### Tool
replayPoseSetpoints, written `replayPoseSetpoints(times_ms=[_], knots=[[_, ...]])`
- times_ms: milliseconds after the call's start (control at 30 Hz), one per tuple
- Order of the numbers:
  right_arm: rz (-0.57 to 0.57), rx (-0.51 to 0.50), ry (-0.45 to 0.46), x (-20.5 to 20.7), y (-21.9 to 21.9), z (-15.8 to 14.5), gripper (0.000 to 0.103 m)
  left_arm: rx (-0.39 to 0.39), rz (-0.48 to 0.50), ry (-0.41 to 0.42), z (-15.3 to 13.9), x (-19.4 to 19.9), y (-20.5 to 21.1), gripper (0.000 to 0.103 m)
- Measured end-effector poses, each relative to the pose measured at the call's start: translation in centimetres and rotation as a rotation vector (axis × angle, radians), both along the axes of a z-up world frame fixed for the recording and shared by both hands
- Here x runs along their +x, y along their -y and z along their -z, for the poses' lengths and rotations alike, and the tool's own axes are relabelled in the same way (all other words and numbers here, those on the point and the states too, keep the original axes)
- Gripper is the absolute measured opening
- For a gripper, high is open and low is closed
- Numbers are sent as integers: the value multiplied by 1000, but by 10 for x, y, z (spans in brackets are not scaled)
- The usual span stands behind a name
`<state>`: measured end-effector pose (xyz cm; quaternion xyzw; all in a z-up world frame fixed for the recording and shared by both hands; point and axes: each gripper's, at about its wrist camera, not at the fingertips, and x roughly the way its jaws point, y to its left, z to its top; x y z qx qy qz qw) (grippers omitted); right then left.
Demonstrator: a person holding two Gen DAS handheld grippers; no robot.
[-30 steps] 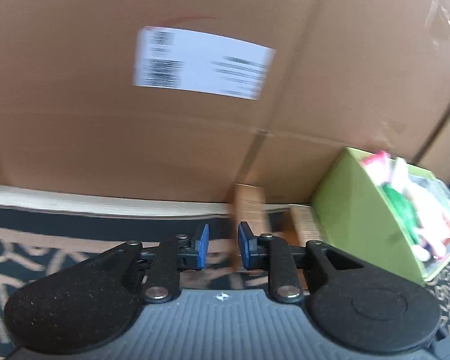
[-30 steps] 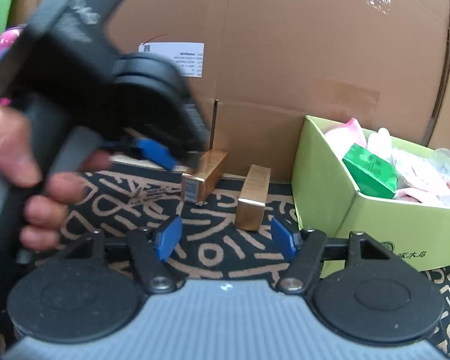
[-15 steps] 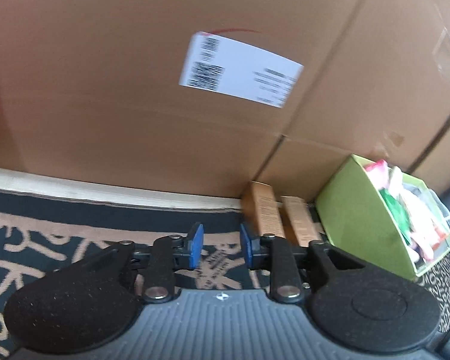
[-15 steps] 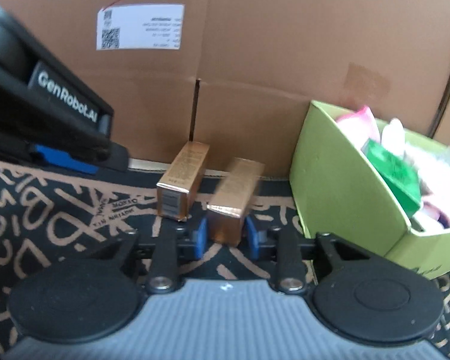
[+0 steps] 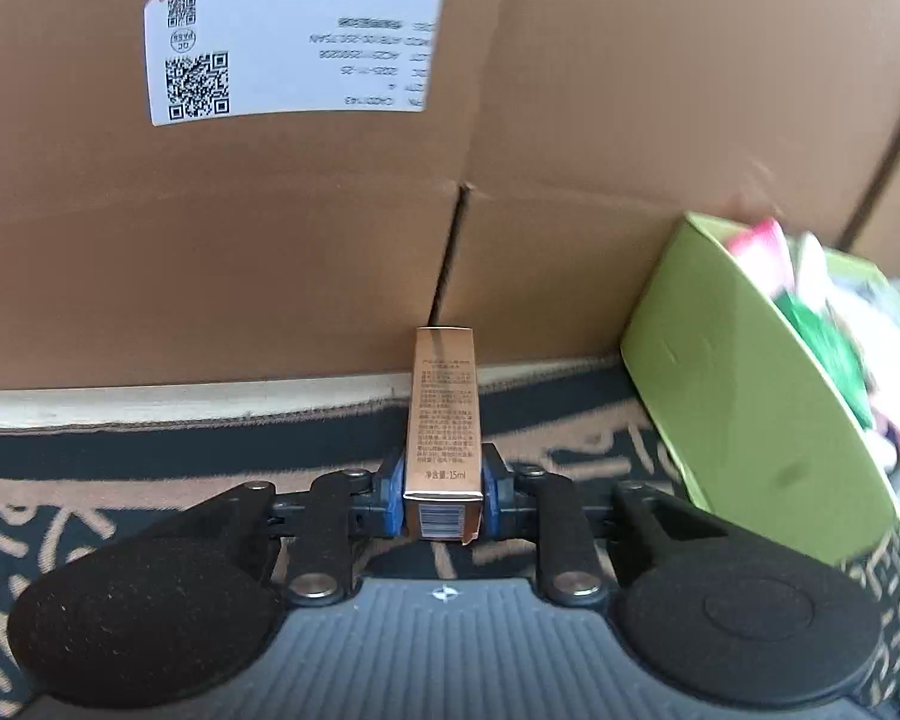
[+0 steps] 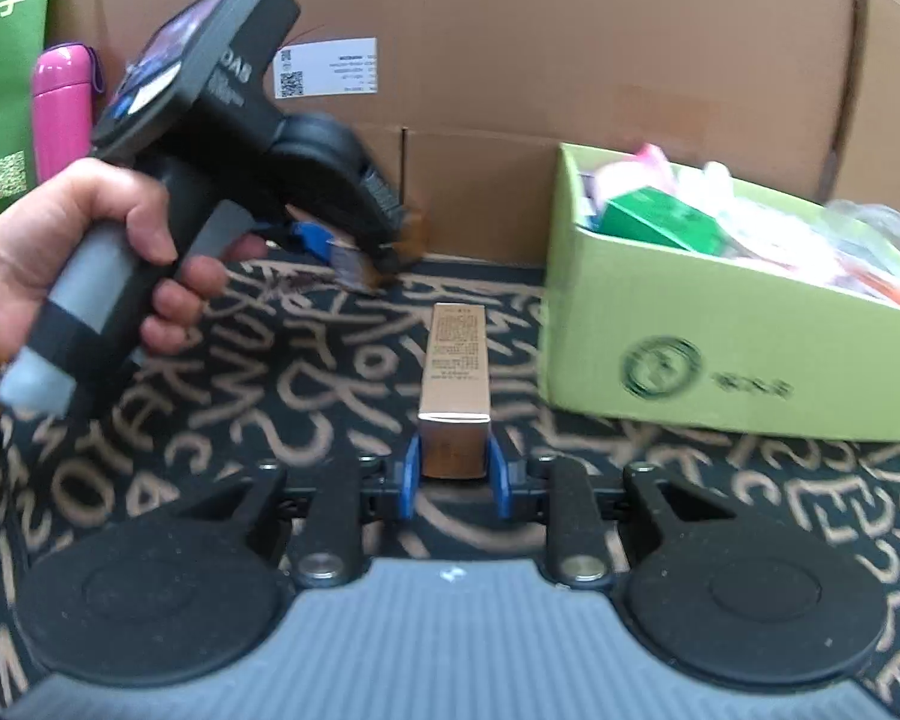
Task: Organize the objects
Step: 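Grasp a copper-brown box with left tool while right tool grasps the other, then carry both copper-brown boxes into the lime-green box and open both tools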
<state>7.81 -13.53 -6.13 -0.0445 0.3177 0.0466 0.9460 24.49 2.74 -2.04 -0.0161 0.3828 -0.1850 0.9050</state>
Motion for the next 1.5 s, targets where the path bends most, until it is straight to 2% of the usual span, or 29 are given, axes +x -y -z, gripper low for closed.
replayPoseSetpoints(times_ms=[167, 267, 333, 367, 400, 433, 533, 567, 600, 633, 733, 867, 967, 1133, 1300, 1500], knots=[[-10, 49, -13, -5, 15, 0, 24, -34, 75, -48, -2, -54, -18, 24], [-25, 65, 0, -6, 16, -2, 34, -23, 108, -36, -2, -91, -23, 24], [-35, 72, 4, 0, 16, -3, 35, -13, 82, -24, -5, -101, -23, 33], [-40, 75, 6, 5, 15, -4, 35, -4, 65, -9, -7, -102, -25, 52], [-43, 74, 5, 10, 14, -3, 34, 8, 46, 19, -9, -101, -24, 66], [-44, 73, 4, 14, 13, -3, 34, 25, 22, 48, -10, -98, -21, 66], [-53, 67, 5, 22, 10, -1, 32, 58, 7, 50, -11, -90, -10, 62], [-56, 67, -2, 24, 10, 1, 28, 61, 13, 38, -10, -91, -12, 52], [-65, 69, -7, 23, 10, 2, 24, 67, 29, 24, -7, -92, -12, 33], [-72, 75, -4, 21, 11, 3, 24, 78, 42, 8, -1, -84, 6, 26], [-77, 87, -5, 13, 15, 1, 24, 109, 47, 26, -1, -93, 8, 25], [-82, 136, 10, -3, 26, -7, 24, 9, 84, 5, -17, -104, 11, 25], [-70, 144, 66, -16, 36, -23, 24, -35, 117, 47, -36, -113, 21, 25], [-18, 134, 210, -23, 61, -63, 24, -114, 153, 110, -71, -110, 48, 25], [72, 99, 313, -4, 89, -89, 24, -132, 167, 171, -95, -92, 85, 25], [146, 108, 358, 40, 118, -99, 24, -122, 172, 199, -103, -60, 130, 25]])
